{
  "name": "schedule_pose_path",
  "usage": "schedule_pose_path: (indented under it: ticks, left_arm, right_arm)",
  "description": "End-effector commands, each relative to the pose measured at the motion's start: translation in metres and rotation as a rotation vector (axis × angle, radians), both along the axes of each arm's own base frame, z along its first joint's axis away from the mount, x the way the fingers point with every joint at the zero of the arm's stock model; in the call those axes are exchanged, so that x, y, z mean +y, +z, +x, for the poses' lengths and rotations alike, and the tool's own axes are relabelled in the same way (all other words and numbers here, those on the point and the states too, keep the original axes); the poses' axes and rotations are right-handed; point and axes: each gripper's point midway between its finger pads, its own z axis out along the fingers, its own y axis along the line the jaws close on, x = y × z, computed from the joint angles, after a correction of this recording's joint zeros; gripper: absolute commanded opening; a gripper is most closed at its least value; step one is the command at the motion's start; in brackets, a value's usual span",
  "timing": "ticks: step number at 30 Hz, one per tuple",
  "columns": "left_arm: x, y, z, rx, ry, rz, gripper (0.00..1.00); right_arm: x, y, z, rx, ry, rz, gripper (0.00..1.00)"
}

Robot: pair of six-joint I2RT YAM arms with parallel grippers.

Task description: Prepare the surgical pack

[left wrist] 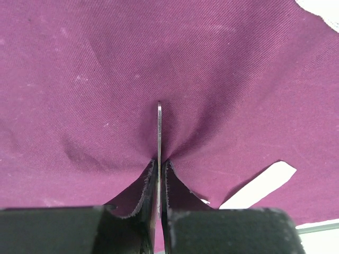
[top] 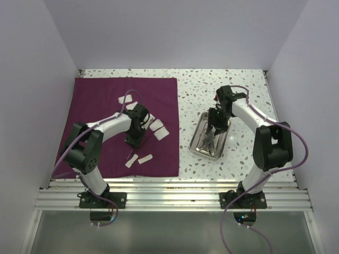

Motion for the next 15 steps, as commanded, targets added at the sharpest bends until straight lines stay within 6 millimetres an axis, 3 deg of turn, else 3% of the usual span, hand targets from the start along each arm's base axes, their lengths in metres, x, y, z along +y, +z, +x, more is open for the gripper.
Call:
schedule_pose_path:
  ticks: [1,15]
  left_arm:
    - [-0.004,0.020,0.020,-0.073,-0.002,0.001,0.07]
    - [-0.013,0.014,0.014,-0.026,-0.014,-0.043,0.17]
  right_arm:
    - [0.011,0.026,0.007,-0.078,0.026,0.047,0.46]
    - [0.012,0.034,0.007,-0.099,0.030,0.054,0.46]
